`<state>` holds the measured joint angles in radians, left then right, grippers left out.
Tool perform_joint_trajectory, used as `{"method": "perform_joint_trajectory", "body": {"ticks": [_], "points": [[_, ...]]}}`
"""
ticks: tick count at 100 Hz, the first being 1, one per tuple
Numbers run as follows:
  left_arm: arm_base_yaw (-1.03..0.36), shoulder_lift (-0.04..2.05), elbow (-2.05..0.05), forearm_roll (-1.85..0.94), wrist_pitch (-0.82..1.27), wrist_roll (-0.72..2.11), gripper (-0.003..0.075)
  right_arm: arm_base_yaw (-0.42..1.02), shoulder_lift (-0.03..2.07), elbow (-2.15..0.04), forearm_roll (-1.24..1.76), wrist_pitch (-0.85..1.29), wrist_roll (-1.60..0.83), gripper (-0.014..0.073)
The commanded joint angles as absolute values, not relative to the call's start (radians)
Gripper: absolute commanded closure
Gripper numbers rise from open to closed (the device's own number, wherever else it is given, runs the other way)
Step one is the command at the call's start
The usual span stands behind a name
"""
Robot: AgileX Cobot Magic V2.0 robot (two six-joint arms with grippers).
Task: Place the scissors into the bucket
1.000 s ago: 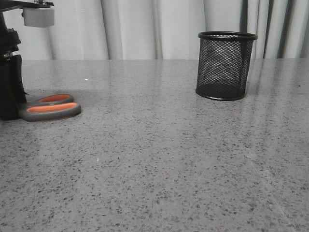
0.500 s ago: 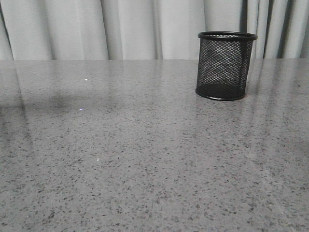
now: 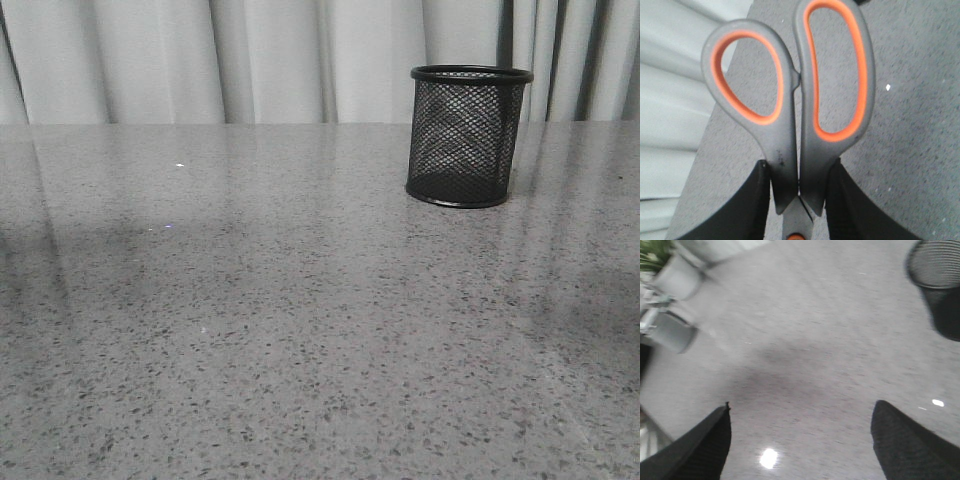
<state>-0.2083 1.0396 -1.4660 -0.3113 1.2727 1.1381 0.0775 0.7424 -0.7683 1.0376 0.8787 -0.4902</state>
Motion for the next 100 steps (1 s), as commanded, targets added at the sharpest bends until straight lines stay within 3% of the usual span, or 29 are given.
{"method": "perform_joint_trajectory", "body": {"ticks": [1, 25, 42, 63, 100], "points": [[-0.214, 1.029, -1.495, -0.41, 1.255, 1.127, 0.0741, 0.074, 0.746, -0.803, 1.223, 0.878, -0.582, 0.0072], [-0.216, 1.031, -1.495, -0.476, 1.231, 1.127, 0.0741, 0.074, 0.746, -0.819, 1.417, 0.923, -0.673, 0.0072], [-0.296, 1.038, -1.495, -0.478, 1.191, 1.127, 0.0741, 0.074, 0.746, -0.877, 1.417, 0.93, -0.673, 0.0072], [-0.474, 1.085, -1.541, -0.422, 1.14, 1.048, 0.0741, 0.074, 0.795, -0.95, 1.417, 0.99, -0.673, 0.0072], [-0.894, 1.262, -1.681, -0.017, 1.121, 0.839, 0.0741, 0.074, 0.825, -0.984, 1.421, 1.009, -0.673, 0.0072]]}}
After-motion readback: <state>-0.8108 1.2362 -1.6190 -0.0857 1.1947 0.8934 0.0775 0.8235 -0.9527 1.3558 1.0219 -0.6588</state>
